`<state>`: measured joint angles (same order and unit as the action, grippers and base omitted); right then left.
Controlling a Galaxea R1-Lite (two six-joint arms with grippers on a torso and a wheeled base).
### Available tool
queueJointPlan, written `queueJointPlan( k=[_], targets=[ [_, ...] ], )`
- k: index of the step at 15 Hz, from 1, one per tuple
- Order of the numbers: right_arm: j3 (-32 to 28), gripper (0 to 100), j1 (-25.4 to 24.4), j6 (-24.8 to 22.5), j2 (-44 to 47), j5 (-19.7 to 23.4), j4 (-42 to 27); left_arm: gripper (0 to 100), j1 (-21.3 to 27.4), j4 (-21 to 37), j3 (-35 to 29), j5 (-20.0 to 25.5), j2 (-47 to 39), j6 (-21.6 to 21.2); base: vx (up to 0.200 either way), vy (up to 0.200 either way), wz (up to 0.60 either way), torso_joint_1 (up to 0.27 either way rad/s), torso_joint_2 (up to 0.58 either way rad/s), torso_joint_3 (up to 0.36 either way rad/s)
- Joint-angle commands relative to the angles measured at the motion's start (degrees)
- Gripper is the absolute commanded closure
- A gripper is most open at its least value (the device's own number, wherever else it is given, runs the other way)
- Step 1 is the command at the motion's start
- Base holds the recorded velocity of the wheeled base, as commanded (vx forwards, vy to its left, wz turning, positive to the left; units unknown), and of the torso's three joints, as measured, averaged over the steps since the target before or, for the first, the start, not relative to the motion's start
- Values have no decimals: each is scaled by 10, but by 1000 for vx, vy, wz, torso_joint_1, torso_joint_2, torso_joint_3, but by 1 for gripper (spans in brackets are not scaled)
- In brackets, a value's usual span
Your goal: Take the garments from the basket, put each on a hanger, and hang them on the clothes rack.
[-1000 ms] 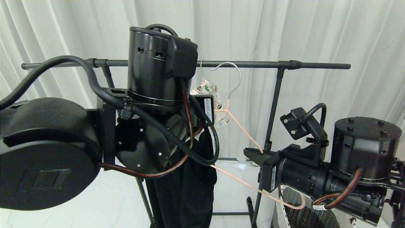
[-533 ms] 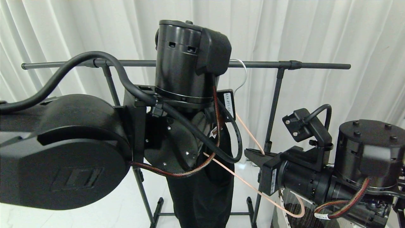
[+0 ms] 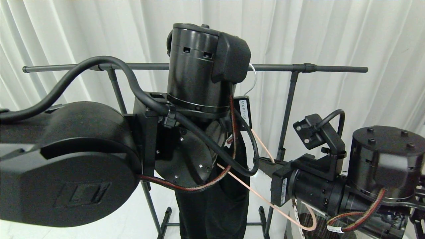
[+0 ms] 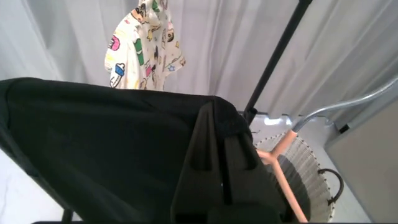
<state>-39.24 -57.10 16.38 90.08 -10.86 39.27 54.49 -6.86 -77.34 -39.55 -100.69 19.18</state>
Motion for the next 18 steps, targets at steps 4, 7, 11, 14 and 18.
queueJointPlan(
  k=[4, 7, 11, 14, 18],
  targets=[
    [0, 100, 9, 0, 1, -34, 0, 100, -27, 0, 104, 54, 76, -89, 0, 0, 0, 0, 0, 0],
    [0, 100, 8, 0, -6, -35, 0, 100, -40, -1, 106, 124, 96, -121, 0, 0, 0, 0, 0, 0],
    [-4, 100, -9, -1, -9, -34, 0, 100, -25, -26, 89, 169, 81, -117, 0, 0, 0, 0, 0, 0],
    [-19, 100, -13, 0, -5, -34, 0, 100, -7, -34, 89, 170, 70, -98, 0, 0, 0, 0, 0, 0],
    [-6, 100, 13, 0, -5, -34, 0, 100, -28, -34, 93, 170, 79, -92, 0, 0, 0, 0, 0, 0]
  ],
)
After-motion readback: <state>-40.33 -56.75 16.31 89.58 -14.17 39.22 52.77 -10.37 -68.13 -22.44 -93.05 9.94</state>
